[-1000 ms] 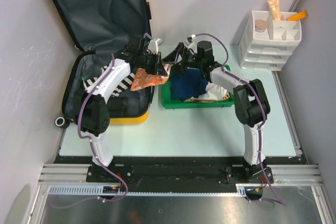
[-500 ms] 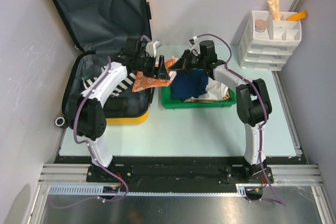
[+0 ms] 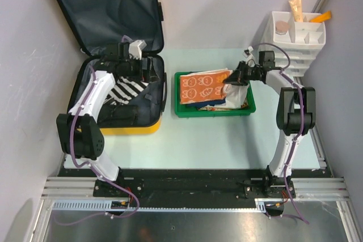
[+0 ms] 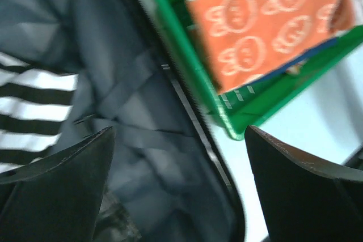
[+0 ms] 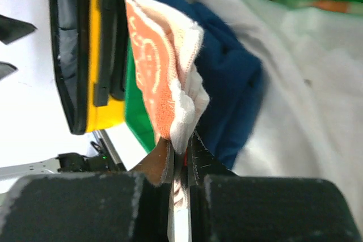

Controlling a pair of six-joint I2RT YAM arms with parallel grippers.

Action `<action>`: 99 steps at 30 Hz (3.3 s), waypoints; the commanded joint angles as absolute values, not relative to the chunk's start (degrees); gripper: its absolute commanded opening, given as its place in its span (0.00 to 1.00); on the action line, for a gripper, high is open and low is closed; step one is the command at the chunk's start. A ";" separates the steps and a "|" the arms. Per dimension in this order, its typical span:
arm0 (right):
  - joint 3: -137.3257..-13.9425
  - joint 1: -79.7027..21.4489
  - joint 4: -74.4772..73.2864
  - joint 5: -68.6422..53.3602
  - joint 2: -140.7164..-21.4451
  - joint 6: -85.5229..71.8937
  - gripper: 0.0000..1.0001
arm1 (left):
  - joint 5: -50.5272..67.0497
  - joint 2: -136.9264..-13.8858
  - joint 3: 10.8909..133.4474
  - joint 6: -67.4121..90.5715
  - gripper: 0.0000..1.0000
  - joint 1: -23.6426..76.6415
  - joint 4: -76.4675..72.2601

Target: Open, take out, and arrange the luggage

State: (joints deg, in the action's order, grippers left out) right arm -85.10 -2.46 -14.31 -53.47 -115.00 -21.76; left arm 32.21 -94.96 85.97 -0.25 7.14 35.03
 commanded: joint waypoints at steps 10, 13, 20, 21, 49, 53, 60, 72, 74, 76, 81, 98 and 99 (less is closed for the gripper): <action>-85.87 2.46 -24.95 -55.37 -117.95 -4.13 0.46 | 11.70 -105.98 88.41 -23.97 0.84 3.60 35.60; -87.01 2.46 -26.71 -54.93 -116.64 -4.31 0.68 | 8.10 -109.76 89.82 -28.19 0.80 3.16 35.77; -88.85 2.46 -28.21 -53.53 -111.63 -4.83 0.82 | 3.78 -116.27 92.37 -35.33 0.81 2.73 35.77; -89.12 2.37 -28.21 -53.26 -110.75 -4.92 0.87 | 3.43 -117.15 92.90 -35.51 0.81 2.55 35.86; -97.82 -11.42 -10.72 -46.41 -110.74 -25.84 1.00 | 20.47 -107.15 91.41 -32.35 0.00 1.05 35.95; -98.17 -14.06 -9.15 -46.58 -111.79 -27.24 1.00 | 22.67 -103.72 90.79 -31.29 0.00 1.05 36.38; -98.09 -18.54 -5.19 -47.37 -114.60 -35.32 1.00 | 30.14 -97.39 90.79 -26.30 0.00 1.23 36.65; -99.58 -24.17 9.04 -53.70 -122.07 -55.60 1.00 | 33.93 -95.36 90.00 -17.76 0.00 10.01 36.39; -99.49 -24.08 12.82 -53.79 -123.65 -58.35 1.00 | 34.27 -95.19 89.56 -17.14 0.00 10.98 36.21; -99.75 -24.34 15.19 -53.53 -124.45 -62.12 1.00 | 34.36 -94.84 89.39 -16.88 0.00 12.13 35.95; -100.81 -24.70 17.49 -52.65 -125.68 -65.56 1.00 | 34.19 -93.43 87.10 -18.10 0.00 13.88 35.86; -103.01 -26.36 13.72 -55.46 -130.25 -65.22 1.00 | 32.96 -91.23 85.08 -23.11 0.00 19.16 35.86; -102.83 -26.45 13.19 -55.63 -130.43 -64.87 1.00 | 32.96 -91.23 84.99 -23.29 0.00 19.68 35.86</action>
State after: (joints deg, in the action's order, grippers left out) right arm -100.68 -25.41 15.38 -53.74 -128.81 -65.95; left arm 31.38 -93.54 83.15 -21.61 18.09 37.01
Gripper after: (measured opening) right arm 0.994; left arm 0.019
